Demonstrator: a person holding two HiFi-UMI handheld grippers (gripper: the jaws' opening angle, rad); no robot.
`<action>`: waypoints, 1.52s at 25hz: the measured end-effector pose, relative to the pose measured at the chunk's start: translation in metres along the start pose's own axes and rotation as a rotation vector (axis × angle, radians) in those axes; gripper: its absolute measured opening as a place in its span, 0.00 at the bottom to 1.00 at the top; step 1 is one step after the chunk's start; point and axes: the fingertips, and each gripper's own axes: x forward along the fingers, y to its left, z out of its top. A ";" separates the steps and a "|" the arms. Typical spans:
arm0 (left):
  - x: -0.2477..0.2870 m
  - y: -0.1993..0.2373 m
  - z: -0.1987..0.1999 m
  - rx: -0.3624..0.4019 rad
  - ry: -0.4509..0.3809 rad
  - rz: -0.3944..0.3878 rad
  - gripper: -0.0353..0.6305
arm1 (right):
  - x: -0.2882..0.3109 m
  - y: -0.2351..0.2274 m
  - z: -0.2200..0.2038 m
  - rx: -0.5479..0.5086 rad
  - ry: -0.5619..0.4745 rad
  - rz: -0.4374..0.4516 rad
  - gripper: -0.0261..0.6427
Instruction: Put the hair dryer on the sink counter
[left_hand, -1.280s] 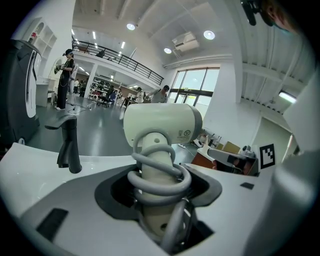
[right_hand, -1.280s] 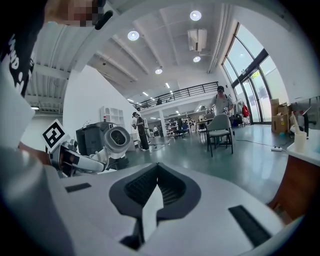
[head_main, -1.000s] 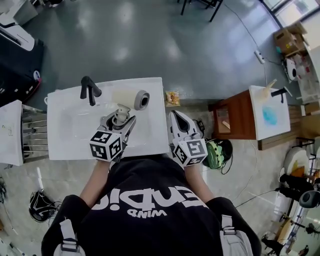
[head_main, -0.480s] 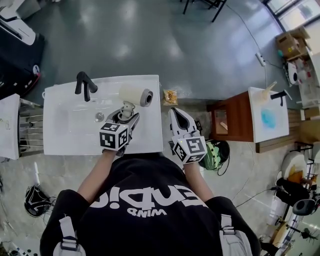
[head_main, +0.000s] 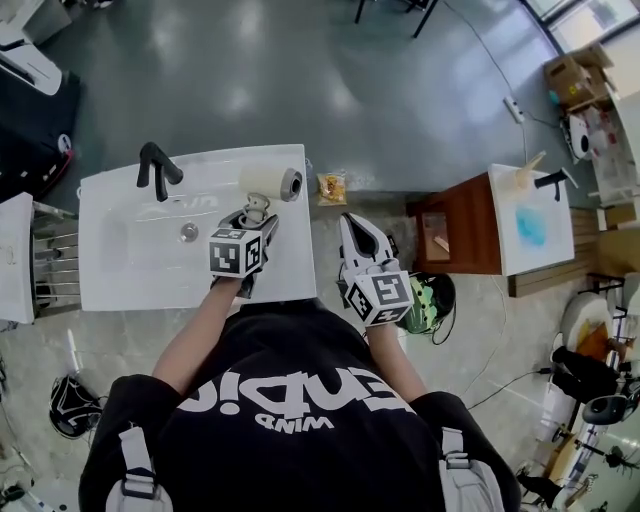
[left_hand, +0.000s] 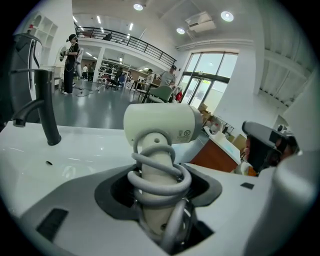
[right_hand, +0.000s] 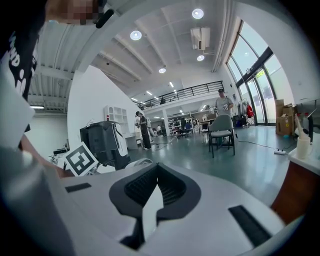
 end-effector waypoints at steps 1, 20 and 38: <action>0.005 0.001 -0.001 -0.001 0.008 0.006 0.45 | -0.001 -0.001 0.000 0.000 -0.001 -0.003 0.07; 0.071 0.015 -0.006 -0.021 0.106 0.155 0.45 | -0.014 -0.024 -0.006 0.020 0.005 -0.044 0.07; 0.090 0.028 -0.008 -0.107 0.117 0.236 0.45 | -0.010 -0.048 -0.011 0.037 0.022 -0.054 0.07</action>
